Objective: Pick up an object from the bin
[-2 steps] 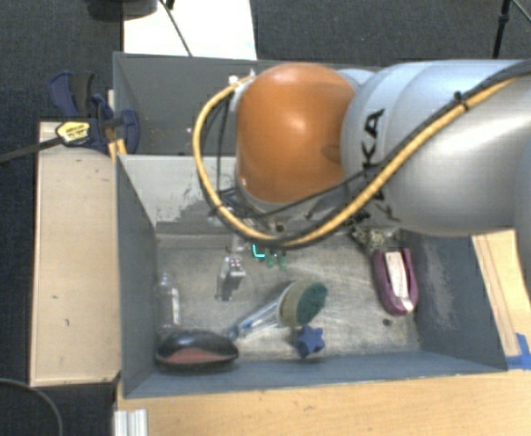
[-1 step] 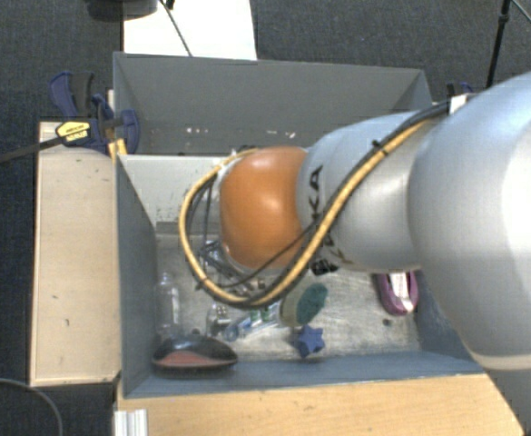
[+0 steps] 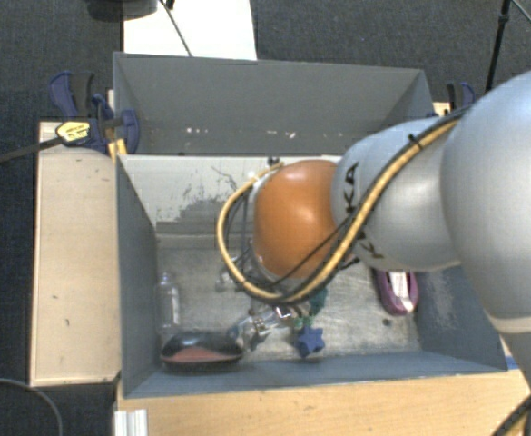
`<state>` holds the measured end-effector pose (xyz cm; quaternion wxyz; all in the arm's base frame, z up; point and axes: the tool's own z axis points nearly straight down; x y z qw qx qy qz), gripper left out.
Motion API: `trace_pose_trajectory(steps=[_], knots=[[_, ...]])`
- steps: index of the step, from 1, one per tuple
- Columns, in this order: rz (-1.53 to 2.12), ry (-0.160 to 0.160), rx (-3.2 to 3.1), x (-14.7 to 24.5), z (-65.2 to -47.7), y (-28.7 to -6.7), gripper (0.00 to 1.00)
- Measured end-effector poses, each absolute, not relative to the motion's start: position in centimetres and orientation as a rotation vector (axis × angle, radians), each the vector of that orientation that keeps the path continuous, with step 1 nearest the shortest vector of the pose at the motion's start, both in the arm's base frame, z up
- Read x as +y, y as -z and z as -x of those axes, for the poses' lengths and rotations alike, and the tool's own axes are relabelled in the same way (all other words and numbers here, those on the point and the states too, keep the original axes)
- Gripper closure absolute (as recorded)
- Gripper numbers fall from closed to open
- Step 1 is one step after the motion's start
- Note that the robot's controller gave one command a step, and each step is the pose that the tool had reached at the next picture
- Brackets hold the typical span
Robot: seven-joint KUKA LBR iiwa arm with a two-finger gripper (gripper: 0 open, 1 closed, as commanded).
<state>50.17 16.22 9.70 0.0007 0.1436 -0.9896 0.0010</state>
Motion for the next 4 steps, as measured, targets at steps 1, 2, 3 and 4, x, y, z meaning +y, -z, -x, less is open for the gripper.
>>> trace_pose_trajectory(steps=[1, 2, 3, 4], knots=[[-0.334, 0.006, -3.132, 11.2, -49.7, -7.2, 0.0], [-0.329, 0.007, -3.14, 11.4, -50.0, -7.4, 1.0], [-0.384, 0.002, -3.127, 11.9, -49.4, -17.9, 1.0], [-0.381, 0.002, -3.126, 12.2, -49.3, -22.2, 1.0]])
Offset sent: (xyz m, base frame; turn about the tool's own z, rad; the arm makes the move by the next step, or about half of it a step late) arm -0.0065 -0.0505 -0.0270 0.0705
